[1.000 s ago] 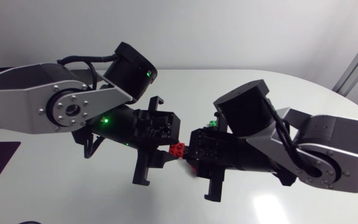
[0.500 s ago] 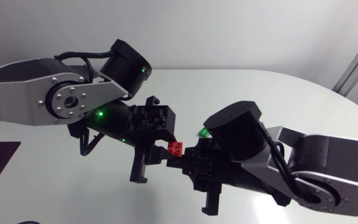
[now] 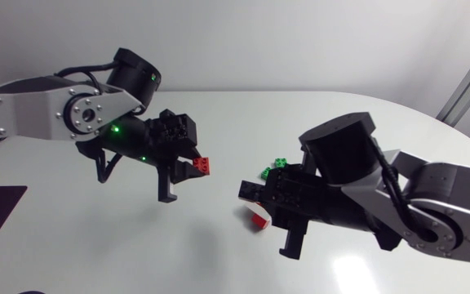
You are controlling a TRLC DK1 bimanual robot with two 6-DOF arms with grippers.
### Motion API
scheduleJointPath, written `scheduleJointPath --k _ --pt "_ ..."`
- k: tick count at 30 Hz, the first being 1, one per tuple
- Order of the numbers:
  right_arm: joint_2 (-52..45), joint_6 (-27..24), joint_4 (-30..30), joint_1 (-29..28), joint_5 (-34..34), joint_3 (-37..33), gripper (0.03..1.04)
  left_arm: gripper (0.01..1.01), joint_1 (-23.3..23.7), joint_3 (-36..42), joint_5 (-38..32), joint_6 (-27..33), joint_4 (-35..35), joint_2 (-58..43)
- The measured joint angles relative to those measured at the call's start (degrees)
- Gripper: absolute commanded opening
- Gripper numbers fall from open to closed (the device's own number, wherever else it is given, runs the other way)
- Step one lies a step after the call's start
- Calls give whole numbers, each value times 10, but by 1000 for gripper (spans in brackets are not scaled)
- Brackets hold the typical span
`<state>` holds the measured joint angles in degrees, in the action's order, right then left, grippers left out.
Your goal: Separate the duplo bricks
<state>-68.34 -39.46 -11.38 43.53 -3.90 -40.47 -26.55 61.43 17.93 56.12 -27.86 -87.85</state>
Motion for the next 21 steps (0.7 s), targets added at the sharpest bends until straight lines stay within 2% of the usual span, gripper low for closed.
scheduleJointPath --k 8,21 --pt "31 20 -11 -12 20 0 307 364 2 -66 -23 0 92 -79" --pt "98 29 -43 -68 62 2 310 369 2 -80 -43 0 144 -120"
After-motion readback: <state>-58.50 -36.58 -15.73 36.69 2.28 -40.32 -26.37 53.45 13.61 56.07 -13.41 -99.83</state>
